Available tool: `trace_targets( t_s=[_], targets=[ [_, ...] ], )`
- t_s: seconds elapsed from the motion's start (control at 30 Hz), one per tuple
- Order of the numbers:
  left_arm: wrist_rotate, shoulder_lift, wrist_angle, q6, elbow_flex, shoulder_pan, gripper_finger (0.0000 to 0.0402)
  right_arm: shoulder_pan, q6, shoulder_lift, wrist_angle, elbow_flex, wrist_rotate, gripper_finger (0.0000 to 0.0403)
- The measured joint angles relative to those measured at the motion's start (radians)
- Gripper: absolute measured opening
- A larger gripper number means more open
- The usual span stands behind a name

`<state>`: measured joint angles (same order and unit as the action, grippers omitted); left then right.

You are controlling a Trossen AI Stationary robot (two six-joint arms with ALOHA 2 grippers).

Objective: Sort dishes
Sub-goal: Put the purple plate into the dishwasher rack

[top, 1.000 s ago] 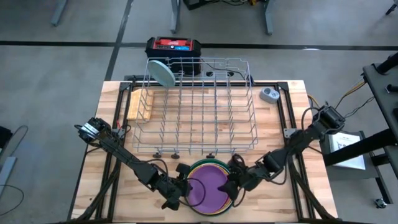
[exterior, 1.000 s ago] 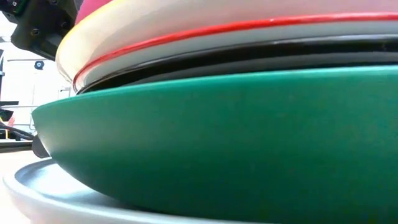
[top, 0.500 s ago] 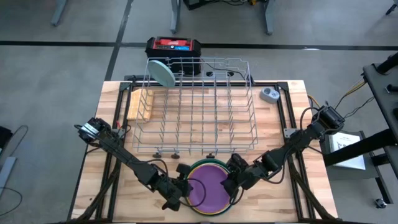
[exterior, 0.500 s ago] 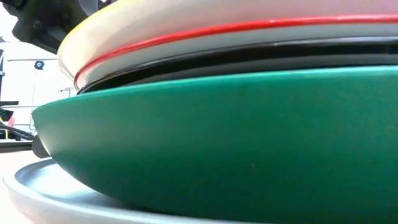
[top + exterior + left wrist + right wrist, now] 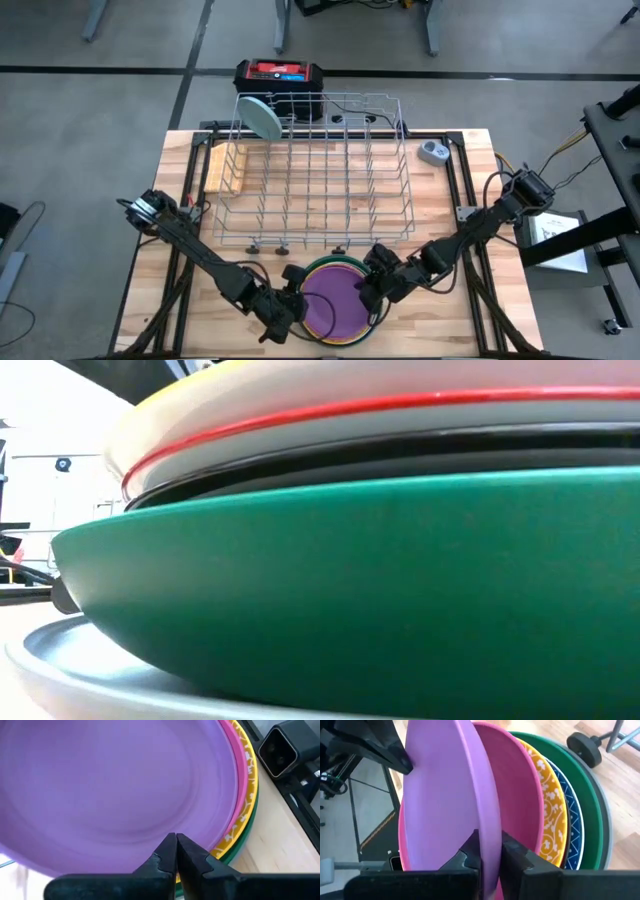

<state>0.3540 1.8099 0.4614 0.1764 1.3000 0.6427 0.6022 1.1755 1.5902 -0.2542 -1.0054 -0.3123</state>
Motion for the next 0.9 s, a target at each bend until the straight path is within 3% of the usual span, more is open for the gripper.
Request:
trace_targets(
  t_s=[0.27,0.7,0.9],
  targets=[
    [0.087,-0.002,0.058,0.004,0.04,0.028,0.0,0.028,-0.036,-0.029,-0.01,0.0,-0.073,0.0018],
    [0.479,-0.012,0.254,-0.01,0.158,0.139,0.0,0.035,-0.123,-0.111,-0.029,-0.01,-0.141,0.0017],
    [0.553,-0.051,0.34,-0.011,0.193,0.191,0.0,0.038,-0.23,-0.144,-0.1,-0.076,-0.135,0.0016]
  ],
)
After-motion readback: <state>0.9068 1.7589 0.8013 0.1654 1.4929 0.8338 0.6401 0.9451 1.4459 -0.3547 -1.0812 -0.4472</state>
